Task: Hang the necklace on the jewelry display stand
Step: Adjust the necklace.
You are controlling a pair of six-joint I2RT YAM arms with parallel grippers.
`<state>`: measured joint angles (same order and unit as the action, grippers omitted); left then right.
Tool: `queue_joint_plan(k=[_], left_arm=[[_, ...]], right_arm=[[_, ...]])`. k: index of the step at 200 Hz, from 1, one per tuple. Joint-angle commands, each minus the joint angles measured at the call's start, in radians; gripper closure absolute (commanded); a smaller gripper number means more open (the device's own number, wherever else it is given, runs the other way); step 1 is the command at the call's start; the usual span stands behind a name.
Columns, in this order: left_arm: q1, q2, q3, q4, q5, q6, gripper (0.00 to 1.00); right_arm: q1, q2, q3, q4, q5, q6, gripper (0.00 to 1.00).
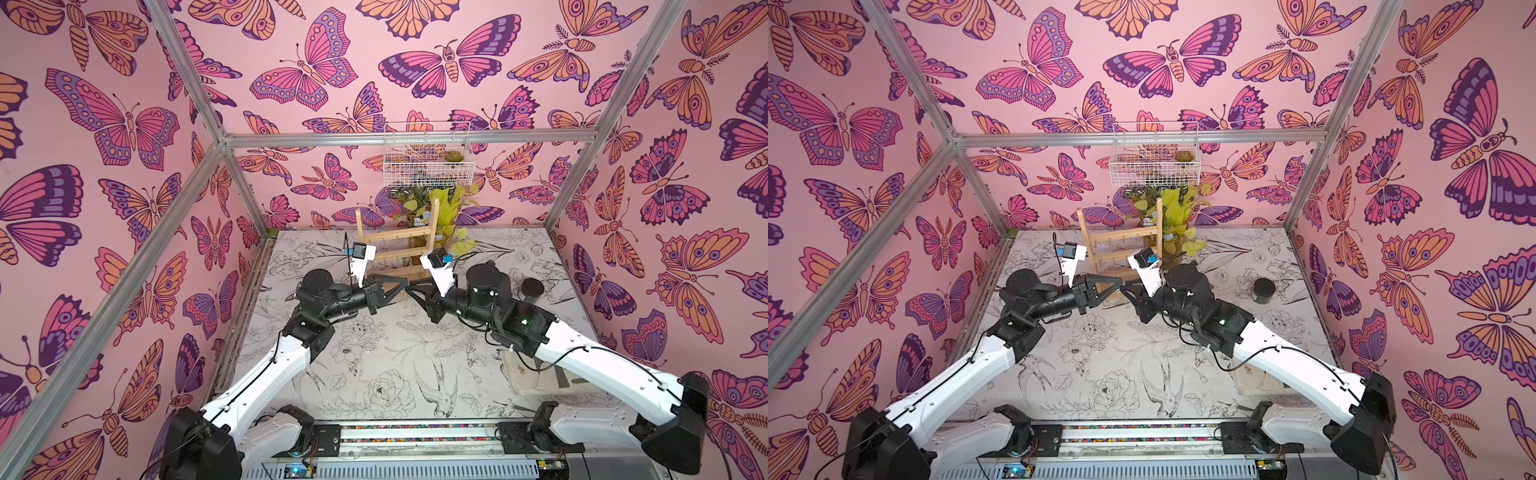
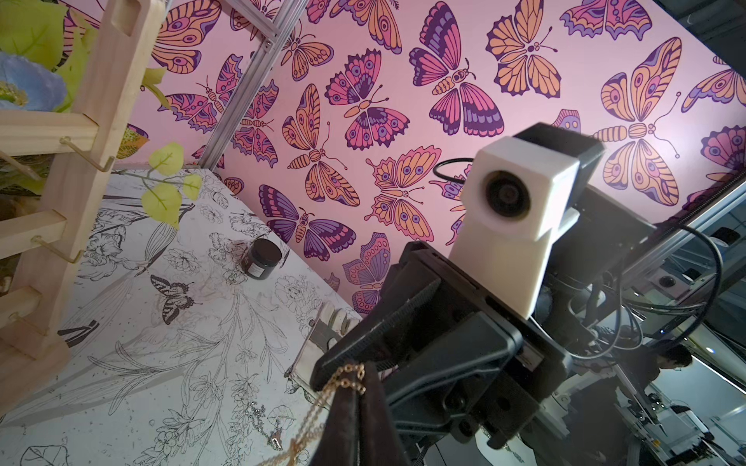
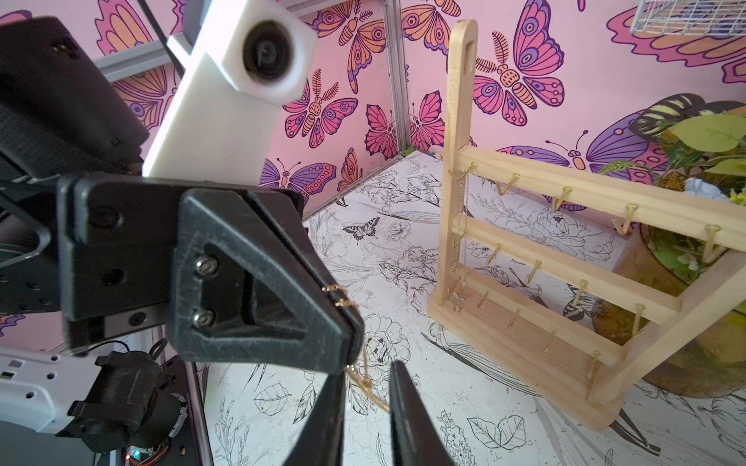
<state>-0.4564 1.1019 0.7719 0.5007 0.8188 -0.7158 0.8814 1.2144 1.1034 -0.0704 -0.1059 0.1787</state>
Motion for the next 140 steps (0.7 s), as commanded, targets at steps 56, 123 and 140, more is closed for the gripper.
queue_joint_plan(k=[56, 123, 140], left_arm=[[0.010, -0.008, 0.004, 0.046, 0.009, -0.017, 1.00], [0.012, -0.010, 0.006, 0.053, 0.004, -0.029, 1.00], [0.012, -0.011, 0.002, 0.053, -0.003, -0.030, 1.00]], right_arm=[[0.002, 0.014, 0.007, 0.033, 0.012, -0.012, 0.78], [0.002, 0.031, -0.007, 0.080, 0.005, 0.007, 0.75], [0.002, 0.035, -0.008, 0.091, -0.010, 0.010, 0.73]])
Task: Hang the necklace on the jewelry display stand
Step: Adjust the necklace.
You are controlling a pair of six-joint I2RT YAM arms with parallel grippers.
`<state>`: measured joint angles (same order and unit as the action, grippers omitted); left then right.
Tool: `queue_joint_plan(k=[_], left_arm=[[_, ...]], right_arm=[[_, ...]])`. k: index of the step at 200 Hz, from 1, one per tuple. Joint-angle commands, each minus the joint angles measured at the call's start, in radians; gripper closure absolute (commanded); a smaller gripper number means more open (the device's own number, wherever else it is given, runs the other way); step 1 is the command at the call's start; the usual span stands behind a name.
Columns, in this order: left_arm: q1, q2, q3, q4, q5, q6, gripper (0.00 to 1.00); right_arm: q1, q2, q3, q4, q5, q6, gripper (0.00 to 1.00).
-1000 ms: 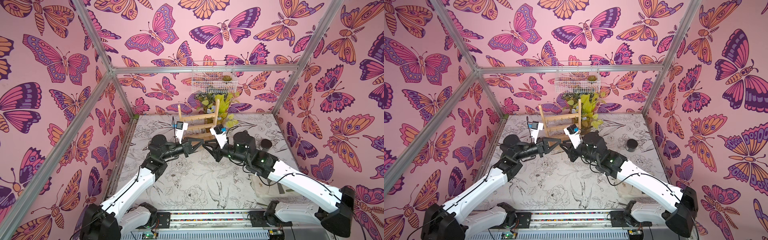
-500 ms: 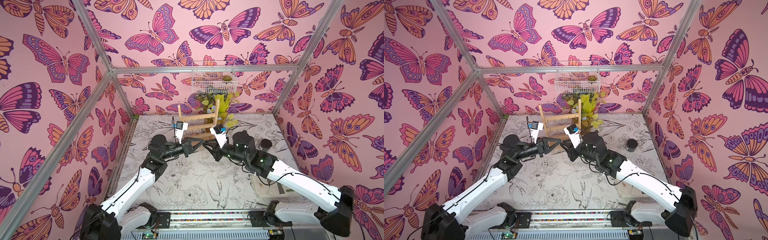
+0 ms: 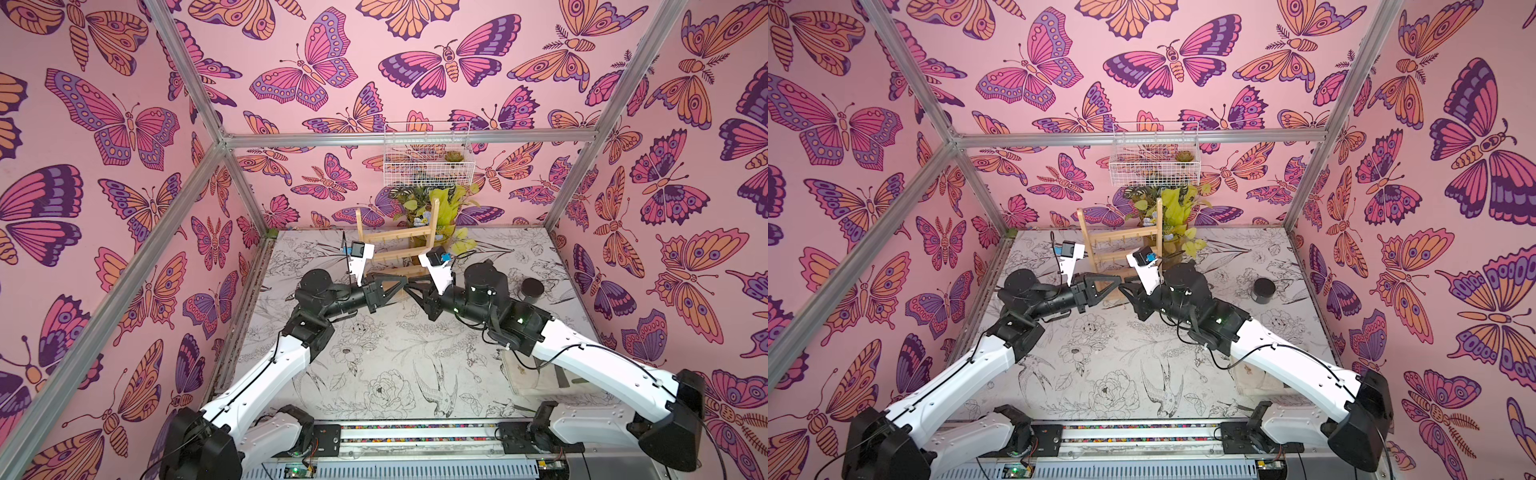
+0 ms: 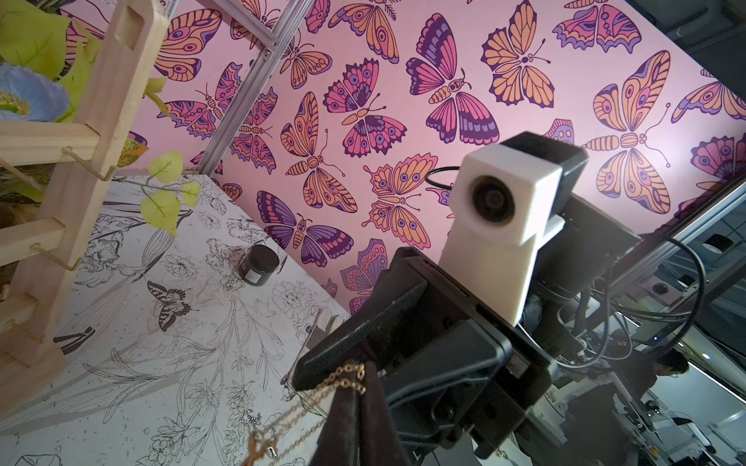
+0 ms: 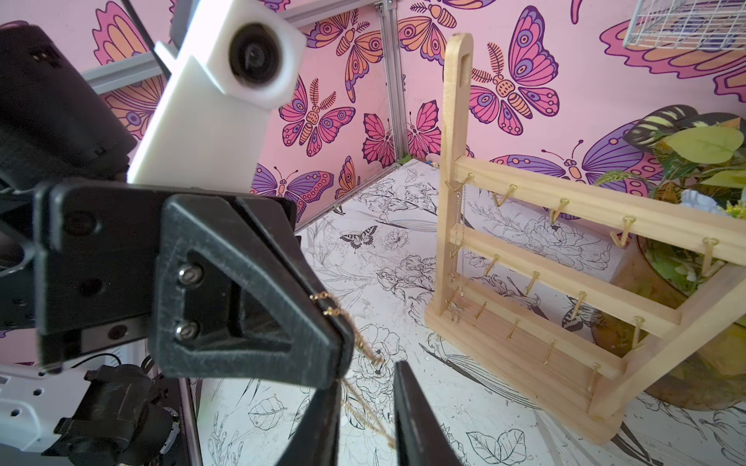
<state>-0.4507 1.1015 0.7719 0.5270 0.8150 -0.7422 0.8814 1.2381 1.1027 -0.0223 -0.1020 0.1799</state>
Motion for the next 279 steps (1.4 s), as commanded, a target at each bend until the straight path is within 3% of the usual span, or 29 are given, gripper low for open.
queue_joint_plan(k=[1, 39, 82, 131, 279], left_arm=[[0.006, -0.010, 0.001, 0.027, 0.000, -0.004, 1.00], [0.006, -0.009, 0.000, 0.028, -0.007, -0.009, 1.00], [0.006, -0.012, -0.006, 0.024, -0.019, -0.010, 1.00], [0.009, -0.015, -0.010, 0.018, -0.031, -0.009, 1.00], [0.017, -0.003, -0.009, 0.011, -0.019, -0.013, 0.87]], right_arm=[[0.002, 0.013, -0.007, 0.044, -0.014, 0.009, 0.73], [0.003, 0.018, -0.012, 0.062, -0.018, 0.016, 0.74], [0.006, 0.011, -0.022, 0.084, -0.020, 0.031, 0.90], [0.007, -0.006, -0.035, 0.094, -0.009, 0.047, 1.00], [0.008, -0.024, -0.054, 0.224, 0.097, 0.070, 1.00]])
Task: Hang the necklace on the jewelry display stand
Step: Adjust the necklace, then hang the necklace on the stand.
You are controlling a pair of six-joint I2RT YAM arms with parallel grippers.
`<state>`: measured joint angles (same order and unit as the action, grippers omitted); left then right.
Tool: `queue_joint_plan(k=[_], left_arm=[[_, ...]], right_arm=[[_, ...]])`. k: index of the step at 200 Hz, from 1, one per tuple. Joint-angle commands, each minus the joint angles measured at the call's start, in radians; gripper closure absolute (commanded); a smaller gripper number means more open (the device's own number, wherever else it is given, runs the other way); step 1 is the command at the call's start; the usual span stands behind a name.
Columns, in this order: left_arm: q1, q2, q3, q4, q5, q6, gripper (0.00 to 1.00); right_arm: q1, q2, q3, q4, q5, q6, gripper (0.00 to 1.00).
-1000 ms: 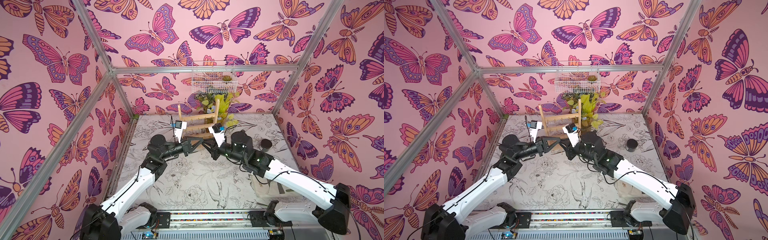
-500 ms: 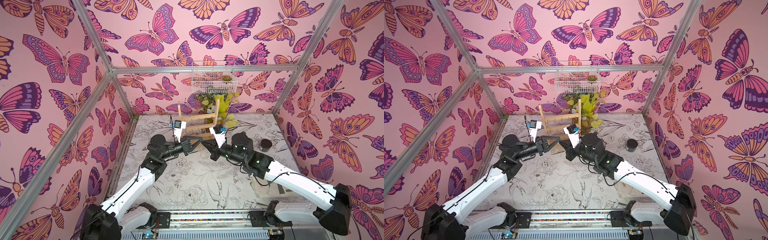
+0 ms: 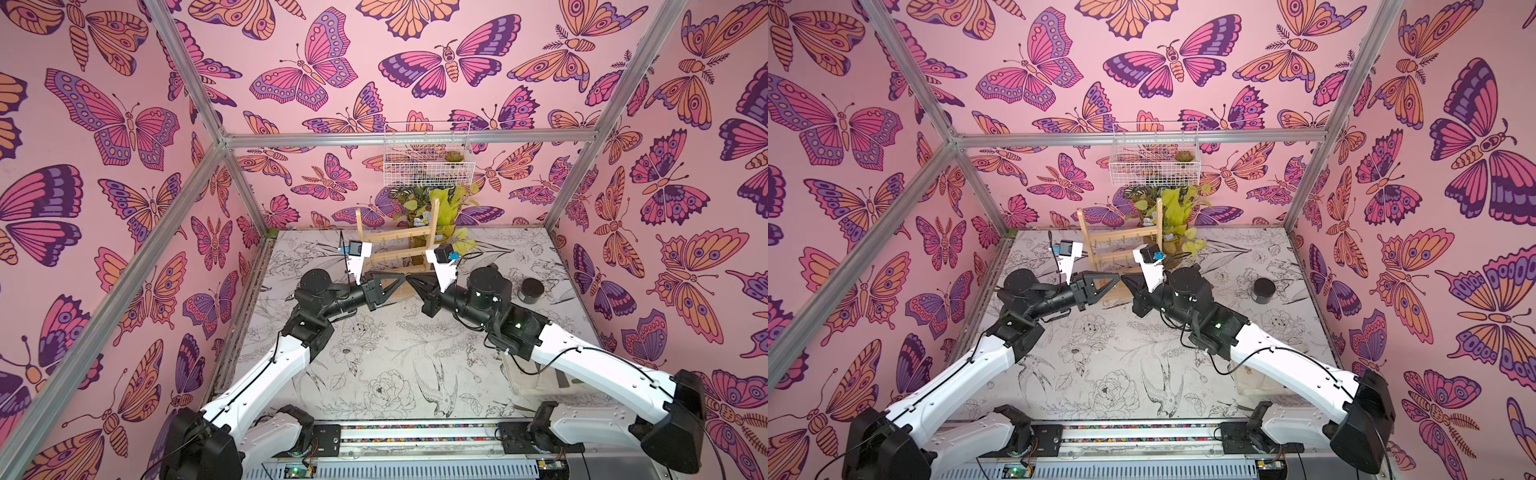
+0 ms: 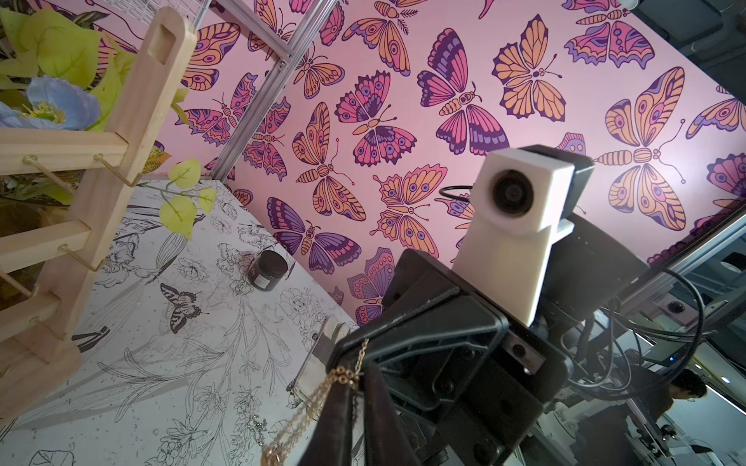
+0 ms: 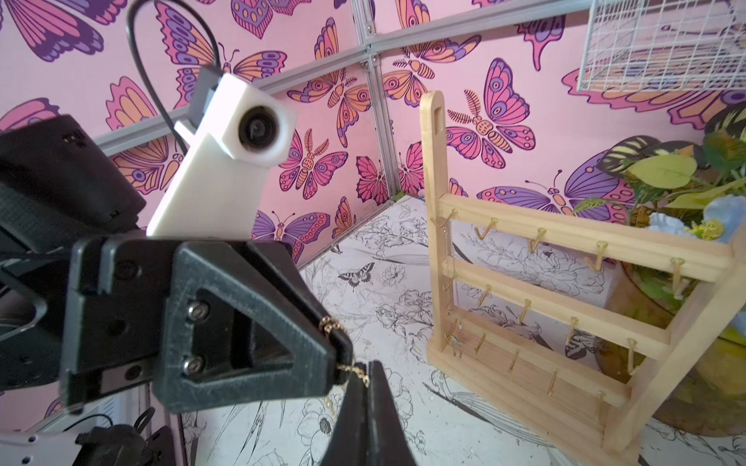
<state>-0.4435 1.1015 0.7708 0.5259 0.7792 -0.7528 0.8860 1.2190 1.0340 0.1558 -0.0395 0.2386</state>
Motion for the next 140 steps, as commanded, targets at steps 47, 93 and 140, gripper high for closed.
queue_joint_plan(k=[47, 93, 140], left_arm=[[0.011, -0.006, -0.007, 0.010, 0.020, 0.001, 0.86], [0.011, -0.008, -0.010, 0.012, 0.017, 0.000, 0.92], [0.043, -0.026, -0.006, -0.032, 0.007, 0.011, 0.93]], right_arm=[[0.002, 0.005, 0.027, 0.055, 0.039, 0.017, 1.00], [0.003, 0.010, 0.038, 0.056, 0.053, 0.017, 1.00], [0.002, 0.013, 0.053, 0.002, 0.104, 0.009, 1.00]])
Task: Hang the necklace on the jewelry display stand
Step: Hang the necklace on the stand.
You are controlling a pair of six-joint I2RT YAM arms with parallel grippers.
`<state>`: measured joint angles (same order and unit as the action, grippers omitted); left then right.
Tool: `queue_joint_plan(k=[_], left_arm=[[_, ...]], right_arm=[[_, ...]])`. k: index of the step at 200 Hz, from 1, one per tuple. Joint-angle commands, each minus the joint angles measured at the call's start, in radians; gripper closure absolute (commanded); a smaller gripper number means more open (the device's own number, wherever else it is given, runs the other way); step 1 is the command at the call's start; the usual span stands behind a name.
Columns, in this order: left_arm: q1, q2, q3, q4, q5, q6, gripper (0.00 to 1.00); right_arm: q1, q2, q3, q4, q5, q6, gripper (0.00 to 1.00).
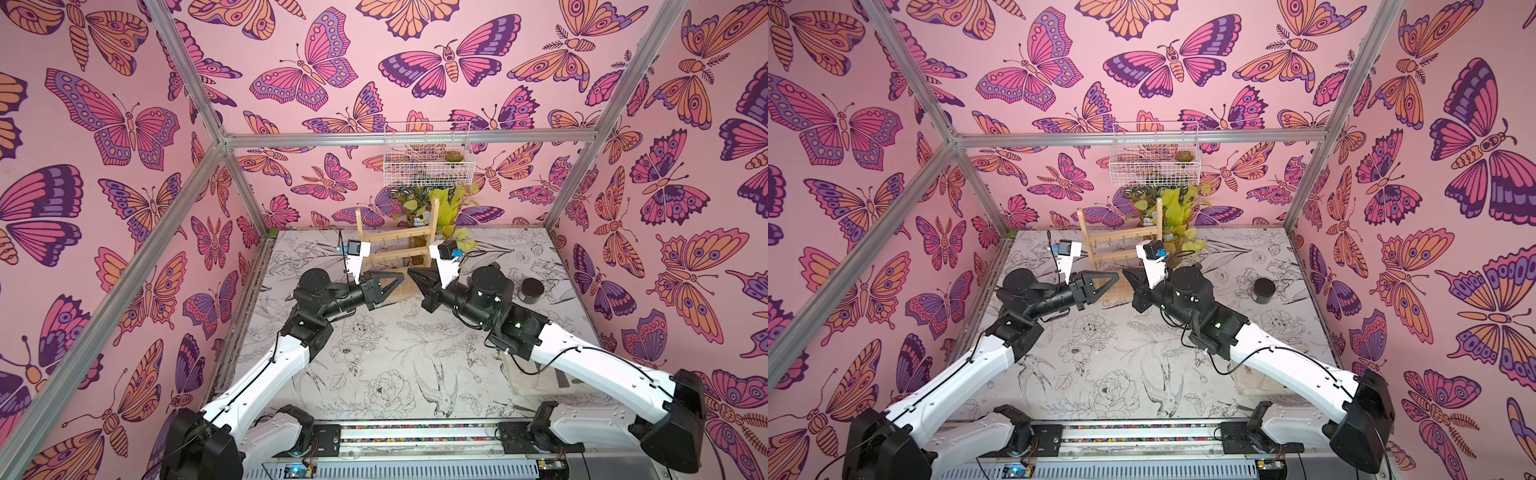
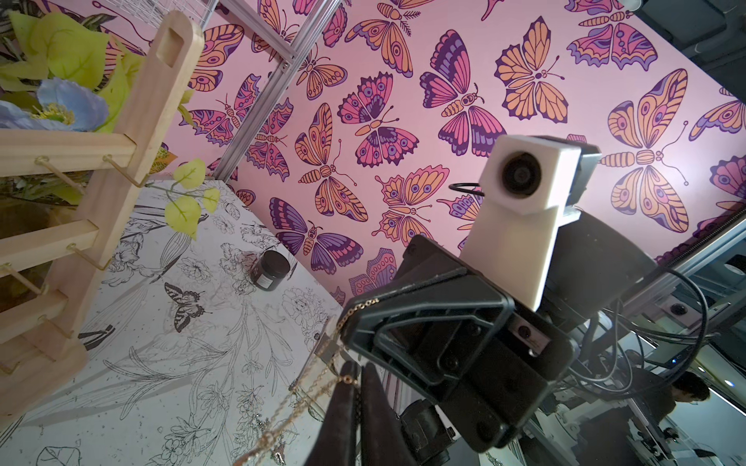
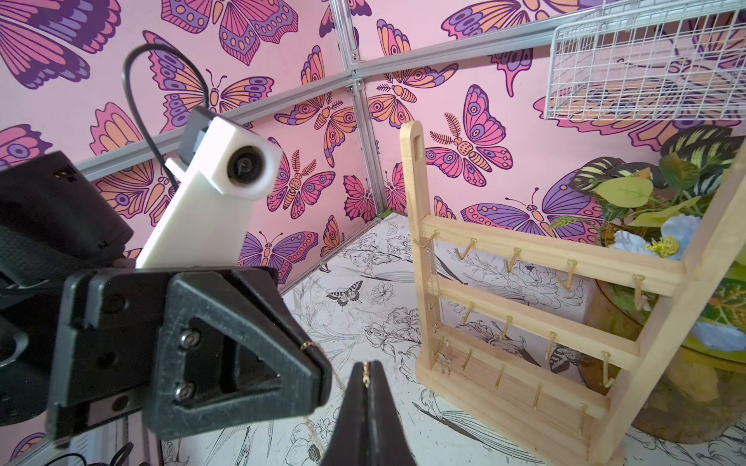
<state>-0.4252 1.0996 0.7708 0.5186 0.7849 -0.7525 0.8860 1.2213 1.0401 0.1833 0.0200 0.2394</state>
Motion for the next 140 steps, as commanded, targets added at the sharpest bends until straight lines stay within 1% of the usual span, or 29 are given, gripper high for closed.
queue_joint_plan(k=[1, 35, 54, 74, 109, 140], left_arm=[[0.026, -0.024, -0.005, -0.026, 0.002, 0.010, 0.93], [0.072, 0.001, 0.029, -0.075, 0.057, 0.009, 0.92], [0.097, 0.023, 0.059, -0.107, 0.097, 0.013, 0.92], [0.120, 0.040, 0.088, -0.127, 0.112, 0.019, 0.92], [0.141, 0.095, 0.154, -0.140, 0.138, 0.022, 0.92], [0.150, 0.156, 0.209, -0.130, 0.145, 0.022, 0.91]], right_arm=[[0.003, 0.011, 0.047, -0.025, 0.044, 0.008, 1.00], [-0.002, 0.034, 0.062, -0.014, 0.061, -0.013, 1.00], [-0.014, 0.059, 0.093, -0.026, 0.057, -0.035, 1.00], [-0.037, 0.089, 0.133, -0.037, 0.037, -0.049, 1.00], [-0.107, 0.143, 0.189, -0.044, -0.023, -0.048, 1.00], [-0.174, 0.188, 0.237, -0.051, -0.109, -0.049, 1.00]])
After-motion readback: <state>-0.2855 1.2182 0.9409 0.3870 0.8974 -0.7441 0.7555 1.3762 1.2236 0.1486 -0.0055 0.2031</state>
